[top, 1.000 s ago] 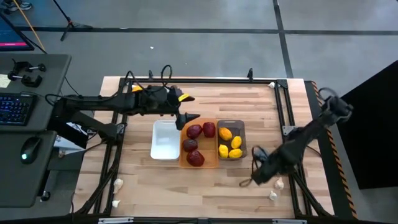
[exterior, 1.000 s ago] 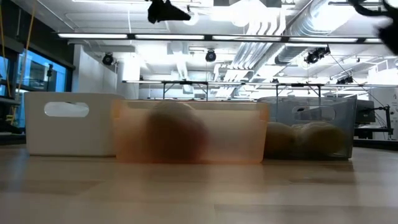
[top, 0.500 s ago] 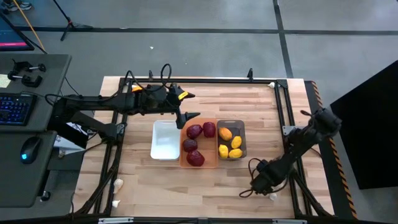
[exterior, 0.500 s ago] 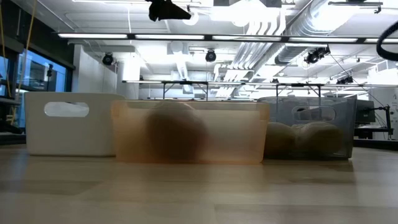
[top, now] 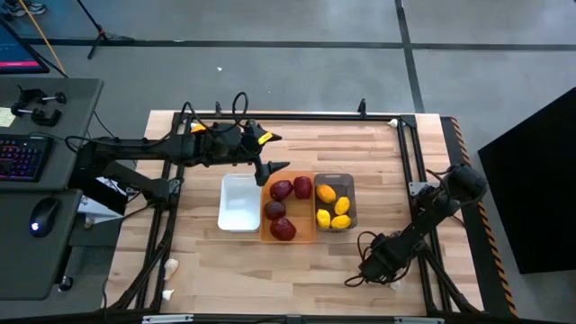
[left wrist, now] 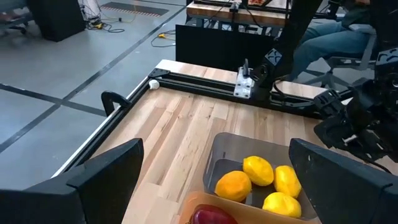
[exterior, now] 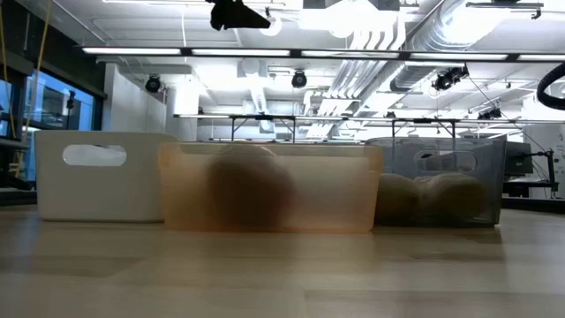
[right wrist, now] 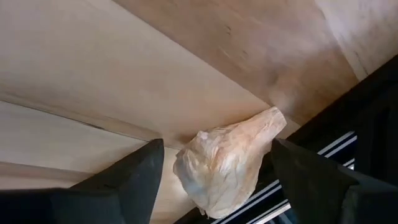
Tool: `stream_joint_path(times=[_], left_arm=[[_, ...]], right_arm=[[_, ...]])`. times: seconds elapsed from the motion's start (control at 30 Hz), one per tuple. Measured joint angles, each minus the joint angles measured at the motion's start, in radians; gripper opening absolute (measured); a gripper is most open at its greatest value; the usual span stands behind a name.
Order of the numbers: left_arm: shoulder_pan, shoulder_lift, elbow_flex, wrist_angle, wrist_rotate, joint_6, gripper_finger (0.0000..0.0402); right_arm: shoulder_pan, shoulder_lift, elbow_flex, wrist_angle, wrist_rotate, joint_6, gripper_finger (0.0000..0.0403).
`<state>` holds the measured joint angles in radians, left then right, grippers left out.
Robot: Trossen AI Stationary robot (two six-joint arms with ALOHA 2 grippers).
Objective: Sort produce into baskets
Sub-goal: Put the white garlic into the white bin
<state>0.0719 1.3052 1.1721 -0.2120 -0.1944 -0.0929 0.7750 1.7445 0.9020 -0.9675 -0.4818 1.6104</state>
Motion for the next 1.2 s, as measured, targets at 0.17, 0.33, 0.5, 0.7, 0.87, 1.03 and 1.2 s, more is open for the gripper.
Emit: stream_joint_path(times=[0.17,0.33,0.5,0.7,0.87,1.03,1.2], left_arm=[[0.000,0.000,0.000,0.000,-0.016,0.016,0.0390],[0.000,0.000,0.000,0.001,-0.054,0.043,0.0390],[0.000,0.000,0.000,0.000,-0.123,0.045,0.0390],[0.000,0.000,0.000,0.000,-0.162,0.045,0.0390],[0.000,0.000,0.000,0.000,-0.165,0.045,0.0390],[0.000,0.000,0.000,0.000,-0.171,0.045,0.0390],[0.000,0.000,0.000,0.000,-0.177,0.045,0.0390]], right_arm=[[0.000,0.001,0.000,0.011,-0.001,0.000,0.0250],[0.000,0.002,0.000,0.006,-0.010,-0.035,0.0213],[0.000,0.002,0.000,-0.026,-0.016,-0.048,0.0176],[0.000,0.002,0.000,-0.019,-0.016,-0.086,0.0160],[0.000,0.002,0.000,-0.024,-0.030,-0.140,0.0166],[0.000,0.002,0.000,-0.022,-0.042,-0.192,0.0175],[-0.002,0.002,0.000,-0.006,-0.054,-0.224,0.0205]])
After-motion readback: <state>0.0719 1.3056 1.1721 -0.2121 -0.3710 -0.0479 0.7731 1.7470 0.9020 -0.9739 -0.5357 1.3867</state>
